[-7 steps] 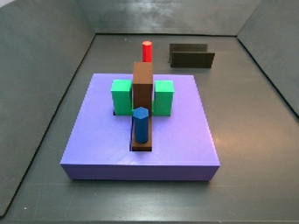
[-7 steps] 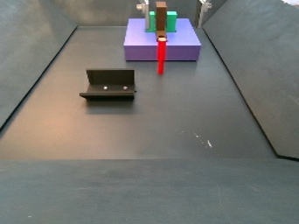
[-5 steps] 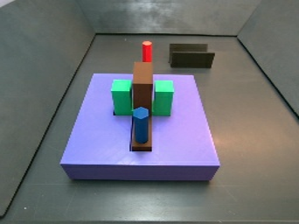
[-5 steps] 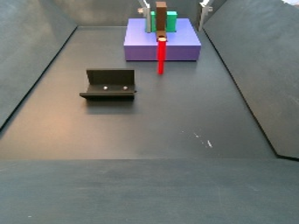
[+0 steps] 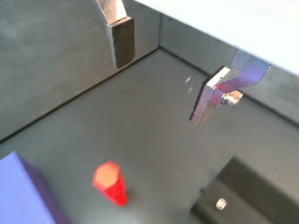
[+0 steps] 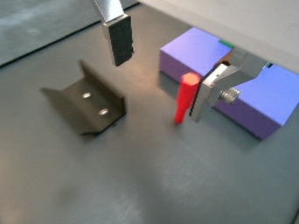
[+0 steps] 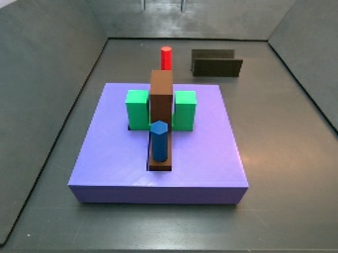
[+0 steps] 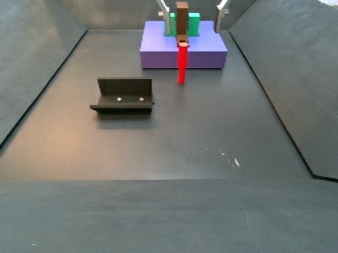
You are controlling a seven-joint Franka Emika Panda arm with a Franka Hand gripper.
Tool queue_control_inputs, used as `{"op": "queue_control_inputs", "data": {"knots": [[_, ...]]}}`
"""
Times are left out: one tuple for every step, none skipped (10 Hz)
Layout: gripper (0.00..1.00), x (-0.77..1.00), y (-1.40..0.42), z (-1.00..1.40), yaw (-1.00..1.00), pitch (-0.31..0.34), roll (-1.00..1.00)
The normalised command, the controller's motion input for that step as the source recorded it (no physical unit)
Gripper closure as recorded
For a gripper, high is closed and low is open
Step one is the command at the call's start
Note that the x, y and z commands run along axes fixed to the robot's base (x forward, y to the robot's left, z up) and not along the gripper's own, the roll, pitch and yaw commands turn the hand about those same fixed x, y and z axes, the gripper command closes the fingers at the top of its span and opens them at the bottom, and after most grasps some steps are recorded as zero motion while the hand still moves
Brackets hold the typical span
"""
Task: Pick up the red object. Move up. Move to above the board. Insert the red object.
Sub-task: Pick up the red object.
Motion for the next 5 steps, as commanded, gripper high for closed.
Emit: {"op": "queue_control_inputs", "data": {"knots": [[0.00,-0.01,-0.64,-0.30,0.04,0.000,-0.32],[0.00,0.00,-0.57,-0.39,0.00,-0.007,-0.31],[0.00,0.00,-0.51,-0.51,0.00,-0.034,-0.23],[0.00,0.00,-0.59,-0.72,0.00,-0.046,-0.13],[0.00,0.00,-0.51,-0.68,0.00,-0.044,-0.01]]}}
